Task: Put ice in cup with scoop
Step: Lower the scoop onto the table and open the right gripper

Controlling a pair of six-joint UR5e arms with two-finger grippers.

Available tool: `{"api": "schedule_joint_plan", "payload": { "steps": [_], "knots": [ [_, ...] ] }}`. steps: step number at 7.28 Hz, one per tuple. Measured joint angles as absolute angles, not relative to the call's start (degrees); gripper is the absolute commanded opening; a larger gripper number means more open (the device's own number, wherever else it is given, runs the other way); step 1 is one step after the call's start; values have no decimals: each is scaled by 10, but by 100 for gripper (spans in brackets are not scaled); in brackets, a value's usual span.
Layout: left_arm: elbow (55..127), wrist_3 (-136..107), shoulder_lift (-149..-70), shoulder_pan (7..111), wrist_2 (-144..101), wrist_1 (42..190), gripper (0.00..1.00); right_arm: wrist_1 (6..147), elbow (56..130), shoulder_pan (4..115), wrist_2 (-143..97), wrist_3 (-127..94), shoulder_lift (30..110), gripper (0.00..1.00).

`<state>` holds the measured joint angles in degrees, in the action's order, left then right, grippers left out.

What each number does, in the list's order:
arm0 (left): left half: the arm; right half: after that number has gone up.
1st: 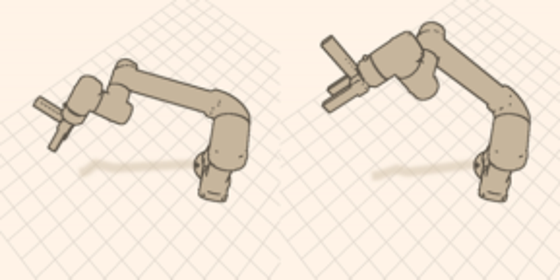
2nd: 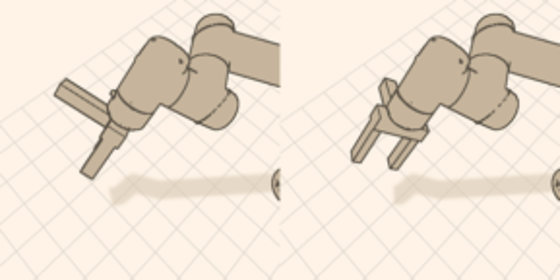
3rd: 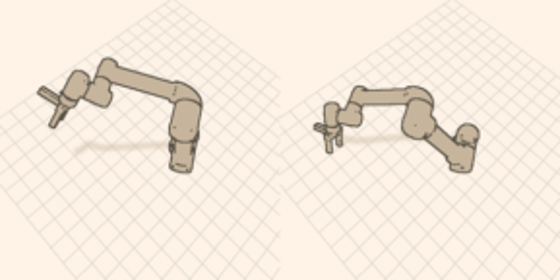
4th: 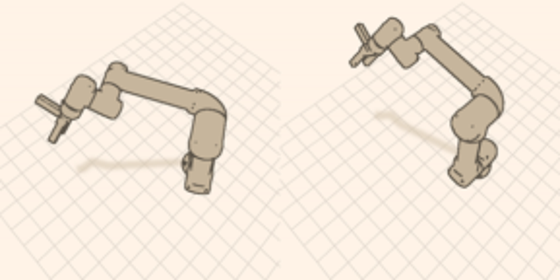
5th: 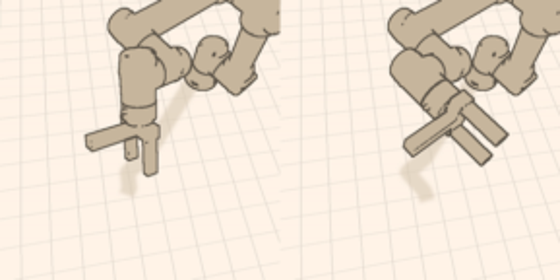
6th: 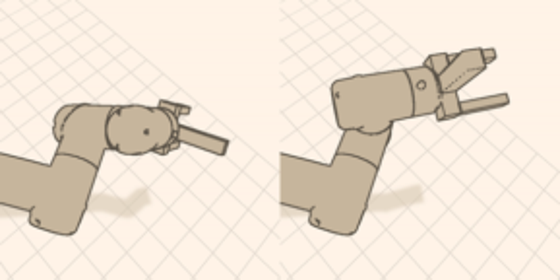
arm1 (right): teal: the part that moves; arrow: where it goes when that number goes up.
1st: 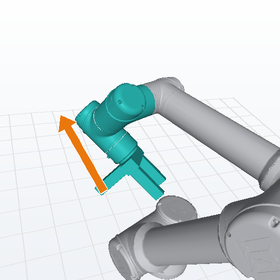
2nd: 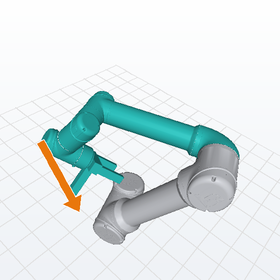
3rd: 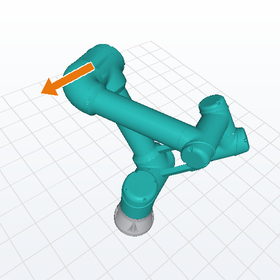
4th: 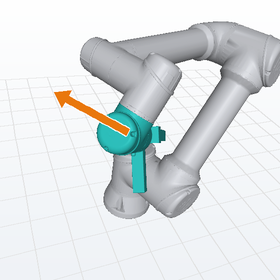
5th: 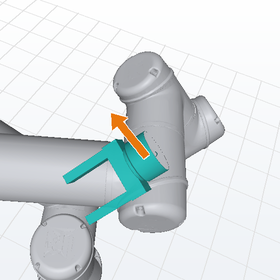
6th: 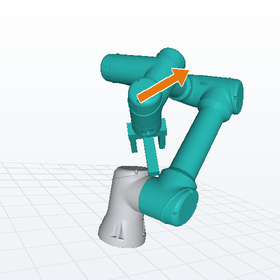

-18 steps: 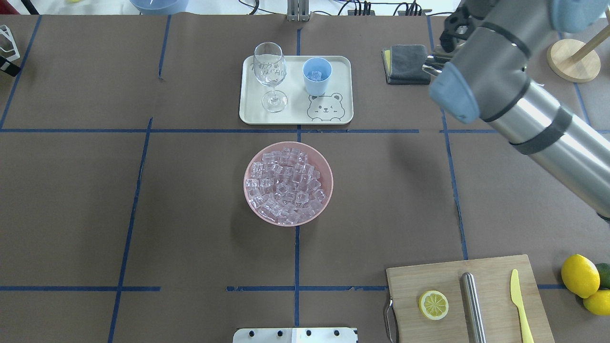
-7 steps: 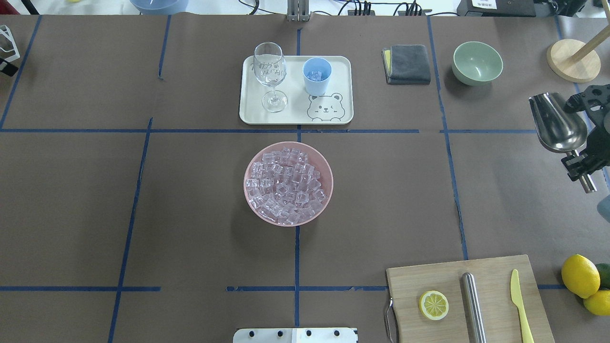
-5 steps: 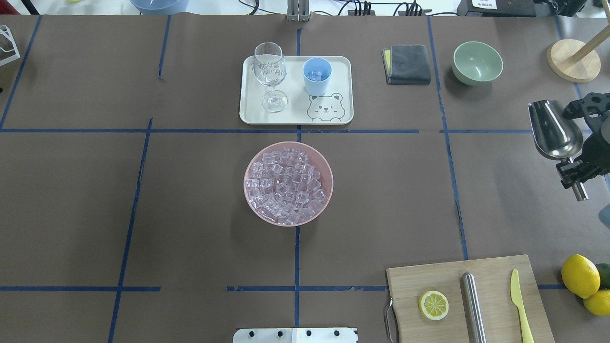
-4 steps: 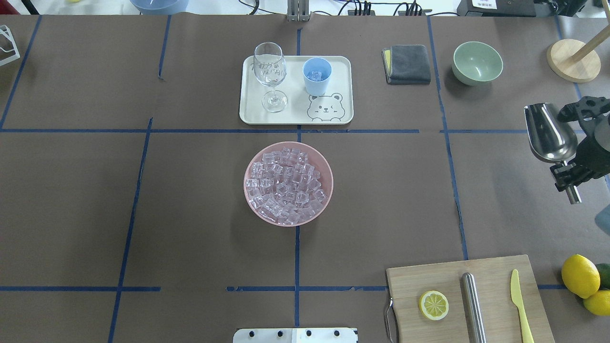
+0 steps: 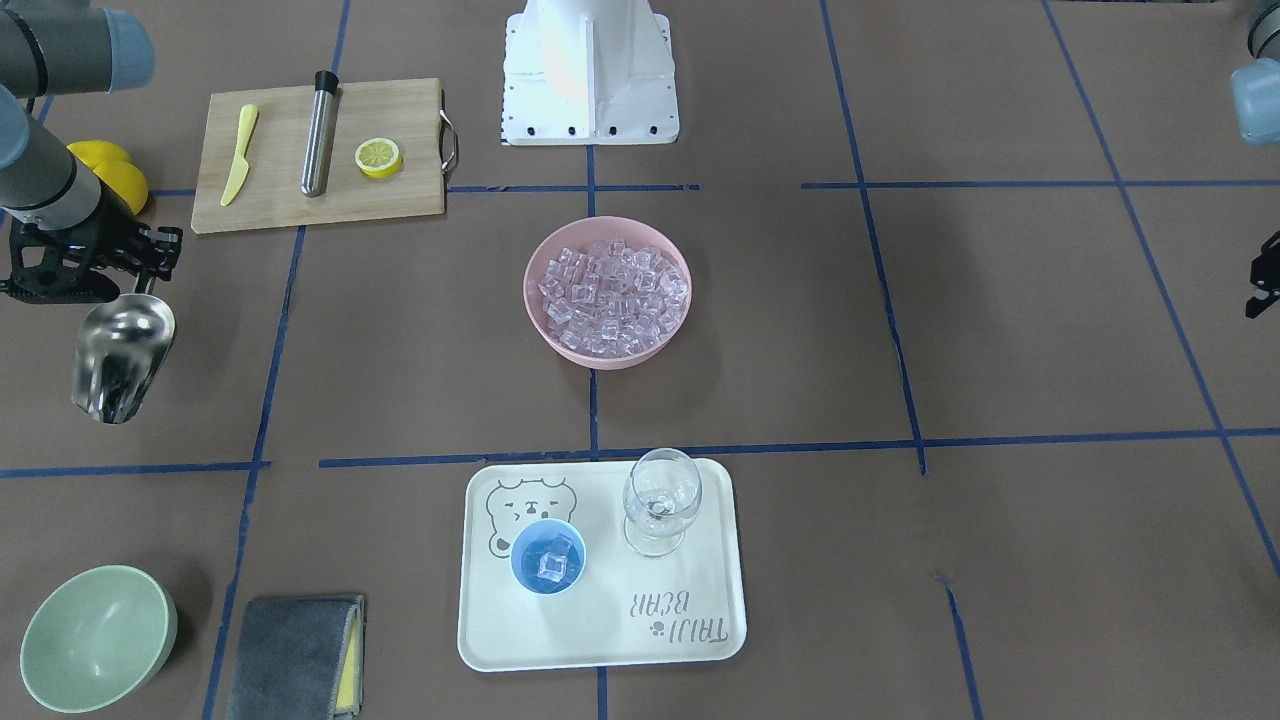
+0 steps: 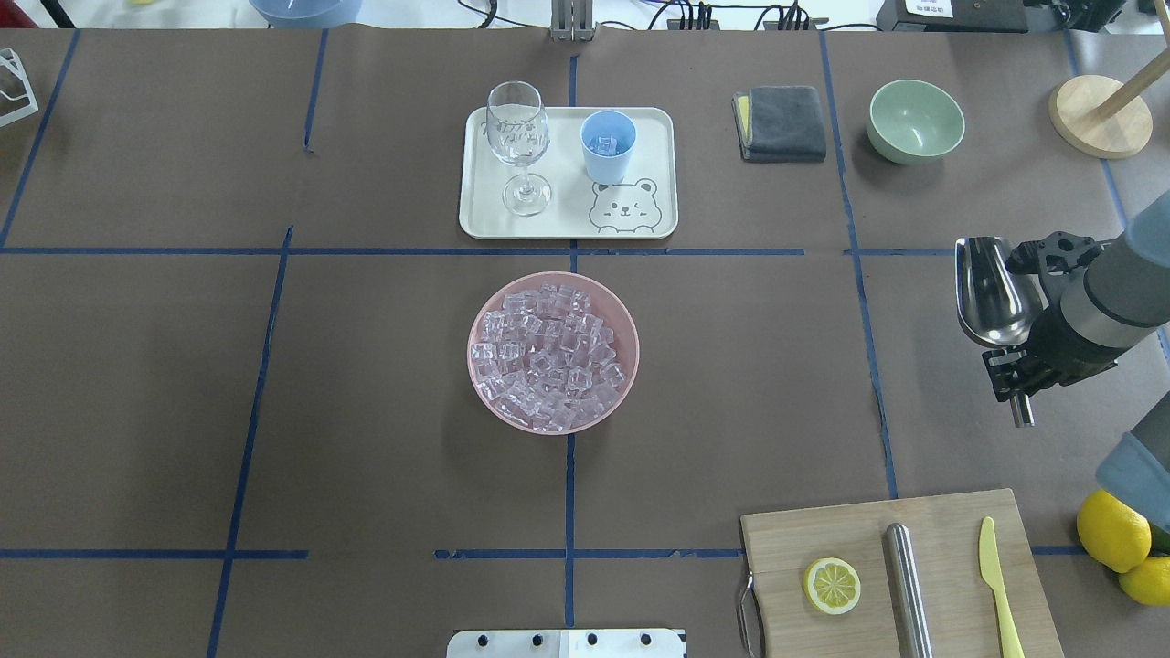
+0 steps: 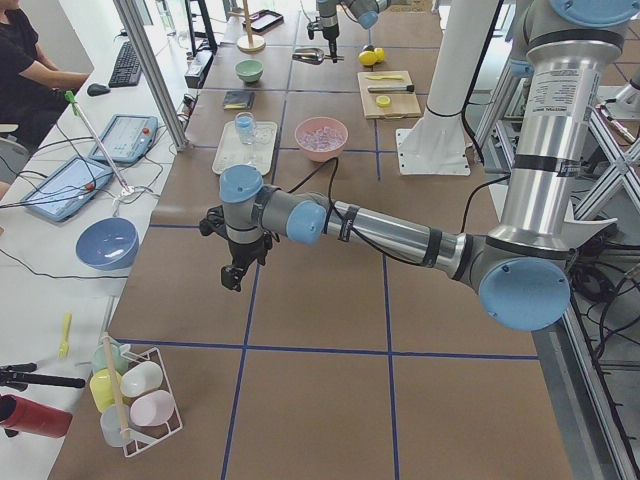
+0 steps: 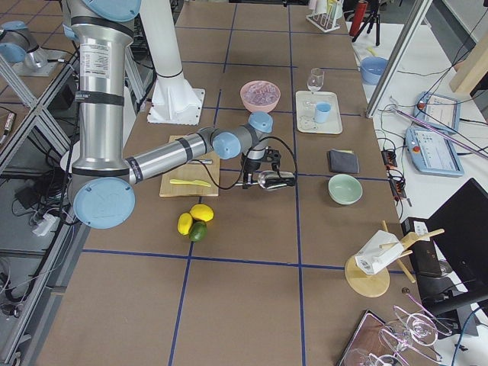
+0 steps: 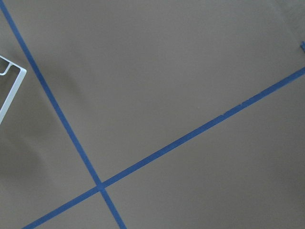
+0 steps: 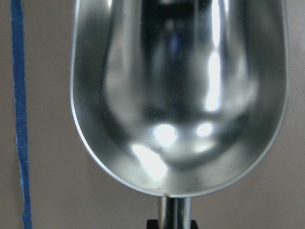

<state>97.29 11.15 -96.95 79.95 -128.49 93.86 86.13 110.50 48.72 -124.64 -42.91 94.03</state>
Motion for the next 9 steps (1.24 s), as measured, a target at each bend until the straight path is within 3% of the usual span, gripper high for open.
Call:
{"api": "schedule_joint_plan", "payload": {
  "steps": [2, 4, 5, 6, 9],
  "knots": [
    [975, 113, -969, 802, -1284, 939, 100, 855, 1090, 483, -1286, -459, 949, 0],
    [976, 113, -970, 803, -1285, 939, 100, 853, 1080, 480, -1310, -480, 952, 17],
    [975, 113, -971, 803, -1285, 939, 100, 852, 1076, 476, -1310, -481, 955, 39],
    [973, 113, -971, 803, -1285, 939, 100, 852, 1073, 474, -1307, -480, 956, 99],
    [971, 113, -972, 803, -1285, 939, 100, 854, 1072, 470, -1280, -479, 961, 100]
  ]
}}
